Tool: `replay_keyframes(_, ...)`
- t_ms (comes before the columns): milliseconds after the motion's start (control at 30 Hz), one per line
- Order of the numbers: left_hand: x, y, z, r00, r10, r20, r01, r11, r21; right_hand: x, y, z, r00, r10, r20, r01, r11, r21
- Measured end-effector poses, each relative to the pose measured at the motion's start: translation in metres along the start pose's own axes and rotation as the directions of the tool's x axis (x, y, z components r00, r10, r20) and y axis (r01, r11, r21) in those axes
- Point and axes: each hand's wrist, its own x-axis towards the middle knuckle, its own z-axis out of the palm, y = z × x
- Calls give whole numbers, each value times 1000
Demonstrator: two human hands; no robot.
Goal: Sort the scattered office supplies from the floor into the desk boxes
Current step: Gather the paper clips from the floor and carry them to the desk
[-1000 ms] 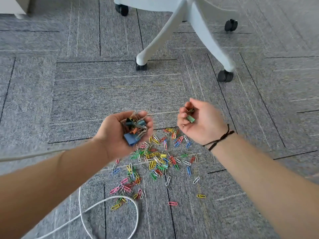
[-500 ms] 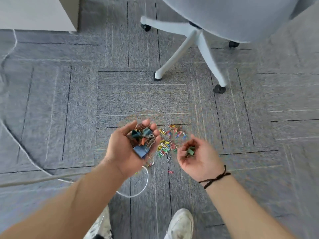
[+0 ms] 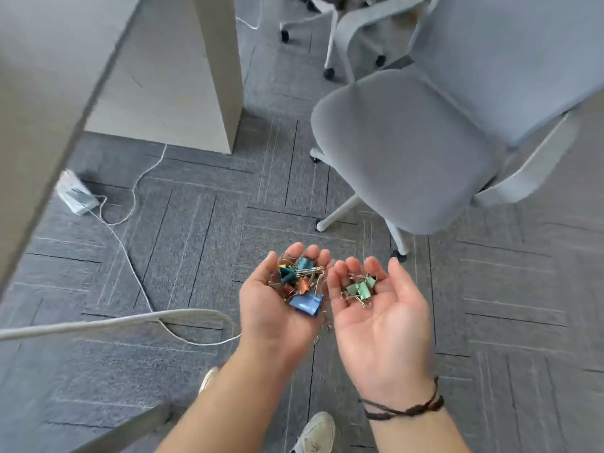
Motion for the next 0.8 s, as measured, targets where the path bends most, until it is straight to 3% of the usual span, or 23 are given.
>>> replay_keyframes(67, -37, 18, 35, 999, 44, 12, -42, 996, -79, -35, 5, 52, 995, -71, 74, 78, 993, -94)
replay_keyframes(167, -90, 53, 79, 992, 119, 29, -112, 975, -193, -82, 26, 128, 957, -183, 227, 257, 896, -361)
replay_keyframes(367, -170, 147, 120, 950, 310, 34, -286, 909, -303, -144, 89, 230, 898, -127, 421, 343, 802, -490)
replay_keyframes(533, -215, 232, 121, 917, 391, 81, -311, 827, -469, -176, 146, 287, 890, -56, 452, 261, 875, -407)
replay_keyframes(667, -237, 289, 101, 894, 442, 72, -330, 759, -562, -175, 213, 312, 920, 65, 387, 204, 763, -613)
replay_keyframes(800, -246, 353, 77, 849, 527, -21, -441, 688, -576, -170, 282, 334, 898, 317, 304, 11, 675, -738)
